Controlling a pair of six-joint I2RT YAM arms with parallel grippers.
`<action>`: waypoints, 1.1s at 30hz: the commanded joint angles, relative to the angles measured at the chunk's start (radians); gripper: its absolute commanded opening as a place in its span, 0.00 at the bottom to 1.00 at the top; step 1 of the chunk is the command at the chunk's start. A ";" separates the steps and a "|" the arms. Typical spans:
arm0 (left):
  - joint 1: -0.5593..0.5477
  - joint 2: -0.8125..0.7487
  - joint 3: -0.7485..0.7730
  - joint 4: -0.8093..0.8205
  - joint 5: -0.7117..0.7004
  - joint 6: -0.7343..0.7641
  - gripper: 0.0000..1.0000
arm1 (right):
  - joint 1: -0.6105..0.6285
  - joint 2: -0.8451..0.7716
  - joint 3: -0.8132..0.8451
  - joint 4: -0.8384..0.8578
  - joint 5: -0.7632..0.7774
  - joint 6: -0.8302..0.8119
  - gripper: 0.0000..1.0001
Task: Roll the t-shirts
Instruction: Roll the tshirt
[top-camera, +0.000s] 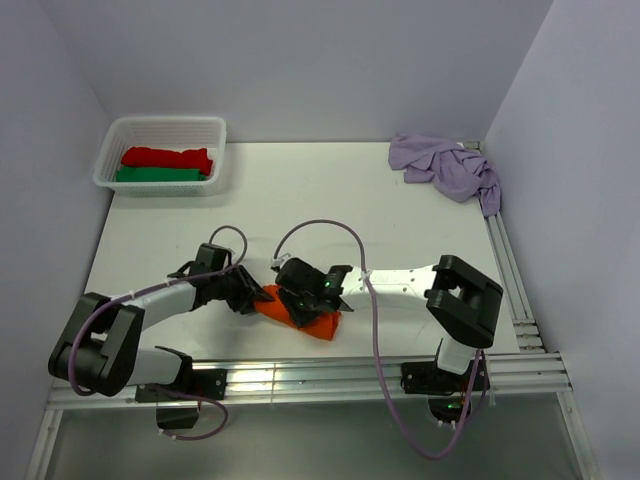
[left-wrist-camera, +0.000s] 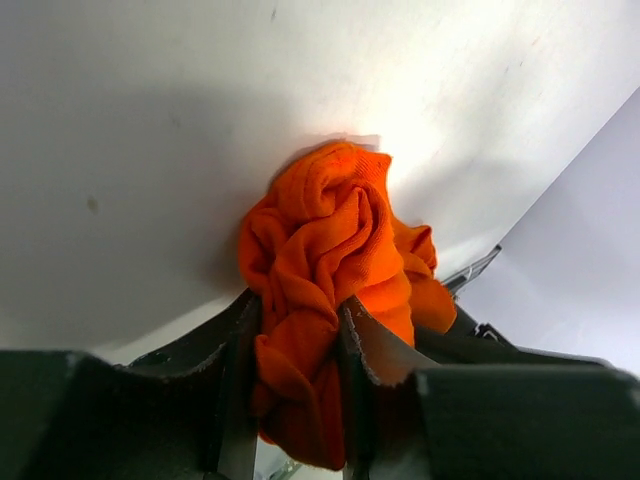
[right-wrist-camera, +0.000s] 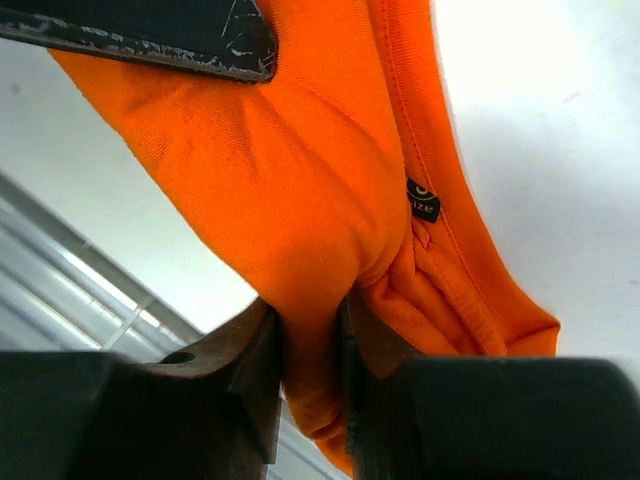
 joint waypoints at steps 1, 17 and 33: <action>-0.002 0.042 -0.018 0.051 -0.133 -0.004 0.18 | -0.020 0.058 -0.009 -0.137 0.188 -0.052 0.42; 0.020 0.277 0.125 0.010 -0.128 0.137 0.11 | -0.020 -0.077 -0.091 -0.209 0.257 -0.100 0.86; 0.075 0.389 0.260 -0.082 -0.136 0.261 0.06 | -0.019 -0.076 -0.059 -0.262 0.263 -0.097 0.49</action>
